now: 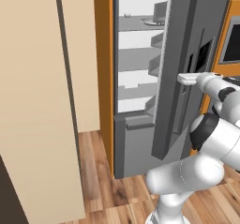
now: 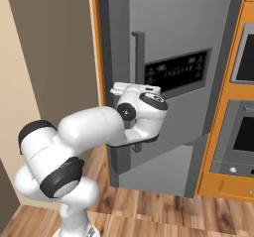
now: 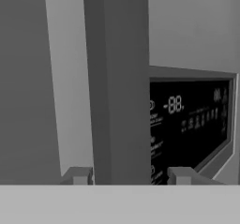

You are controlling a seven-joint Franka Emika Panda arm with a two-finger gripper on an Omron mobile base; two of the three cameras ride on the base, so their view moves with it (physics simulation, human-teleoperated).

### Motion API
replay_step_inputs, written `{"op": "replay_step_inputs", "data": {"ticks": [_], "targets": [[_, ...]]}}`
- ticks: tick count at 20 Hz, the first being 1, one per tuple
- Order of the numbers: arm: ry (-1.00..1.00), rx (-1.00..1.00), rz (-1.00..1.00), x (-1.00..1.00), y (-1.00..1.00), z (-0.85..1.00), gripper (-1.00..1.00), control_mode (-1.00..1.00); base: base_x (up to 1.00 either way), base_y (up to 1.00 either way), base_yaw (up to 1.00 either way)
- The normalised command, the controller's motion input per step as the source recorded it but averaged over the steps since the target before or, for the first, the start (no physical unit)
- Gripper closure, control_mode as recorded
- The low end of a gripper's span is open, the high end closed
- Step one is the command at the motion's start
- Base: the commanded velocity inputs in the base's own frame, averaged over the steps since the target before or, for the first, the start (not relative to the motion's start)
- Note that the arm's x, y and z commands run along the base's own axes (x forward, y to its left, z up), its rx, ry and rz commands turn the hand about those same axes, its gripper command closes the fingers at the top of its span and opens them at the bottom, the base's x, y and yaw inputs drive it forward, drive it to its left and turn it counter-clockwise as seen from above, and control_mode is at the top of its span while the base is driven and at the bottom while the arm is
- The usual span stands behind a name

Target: Retrieve the fish from the fridge and place it on the saucepan with marinade on the stove.

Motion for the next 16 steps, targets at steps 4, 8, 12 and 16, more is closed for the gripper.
{"op": "replay_step_inputs", "data": {"ticks": [4, 8, 12, 16], "targets": [[0.00, 0.00, 0.09, -0.07, -0.35, 0.00, -1.00, -1.00, 0.00, 0.00, 0.00], [0.00, 0.00, 0.01, -0.01, -0.03, 0.00, -1.00, -1.00, 0.00, 0.00, 0.00], [0.00, 0.00, -0.02, -0.58, 0.00, 0.00, -1.00, -1.00, 0.00, 0.00, 0.00], [0.00, 0.00, -0.03, -0.80, 0.00, 0.04, -1.00, -1.00, 0.00, 0.00, 0.00]]}}
